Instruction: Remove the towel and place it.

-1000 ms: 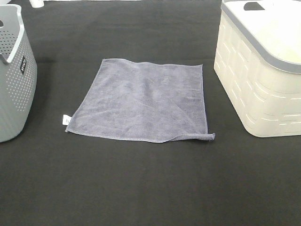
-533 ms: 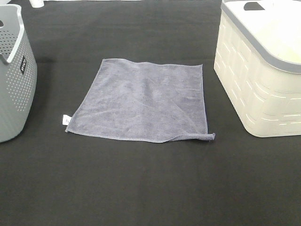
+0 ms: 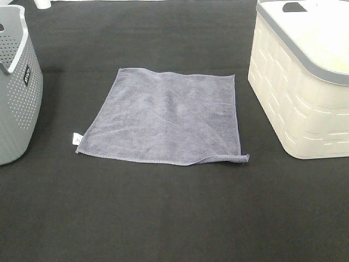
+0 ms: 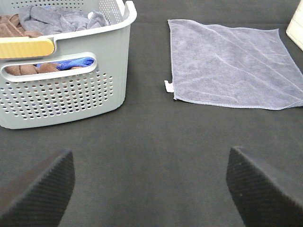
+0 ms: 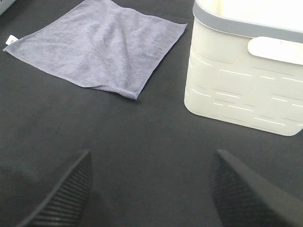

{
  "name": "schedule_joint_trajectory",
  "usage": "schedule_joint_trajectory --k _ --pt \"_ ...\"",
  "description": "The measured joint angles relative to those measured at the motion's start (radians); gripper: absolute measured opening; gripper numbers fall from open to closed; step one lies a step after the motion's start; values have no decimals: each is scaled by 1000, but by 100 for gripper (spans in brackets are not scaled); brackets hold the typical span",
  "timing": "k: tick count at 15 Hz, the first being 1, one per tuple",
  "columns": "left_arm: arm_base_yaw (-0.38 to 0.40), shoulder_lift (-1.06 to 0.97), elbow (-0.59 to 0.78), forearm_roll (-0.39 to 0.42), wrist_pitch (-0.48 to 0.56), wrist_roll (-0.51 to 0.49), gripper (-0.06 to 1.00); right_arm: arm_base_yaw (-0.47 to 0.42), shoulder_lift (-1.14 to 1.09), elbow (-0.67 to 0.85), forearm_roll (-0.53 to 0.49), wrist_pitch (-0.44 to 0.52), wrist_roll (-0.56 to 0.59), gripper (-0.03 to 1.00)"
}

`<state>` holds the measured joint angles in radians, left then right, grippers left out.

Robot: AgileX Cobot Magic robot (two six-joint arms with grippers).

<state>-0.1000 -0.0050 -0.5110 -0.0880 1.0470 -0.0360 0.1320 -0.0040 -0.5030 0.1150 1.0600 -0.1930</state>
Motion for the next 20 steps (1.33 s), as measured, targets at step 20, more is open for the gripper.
schedule_joint_trajectory --k 20 --pt "0 0 0 -14 0 26 81 0 0 0 3 0 0 70"
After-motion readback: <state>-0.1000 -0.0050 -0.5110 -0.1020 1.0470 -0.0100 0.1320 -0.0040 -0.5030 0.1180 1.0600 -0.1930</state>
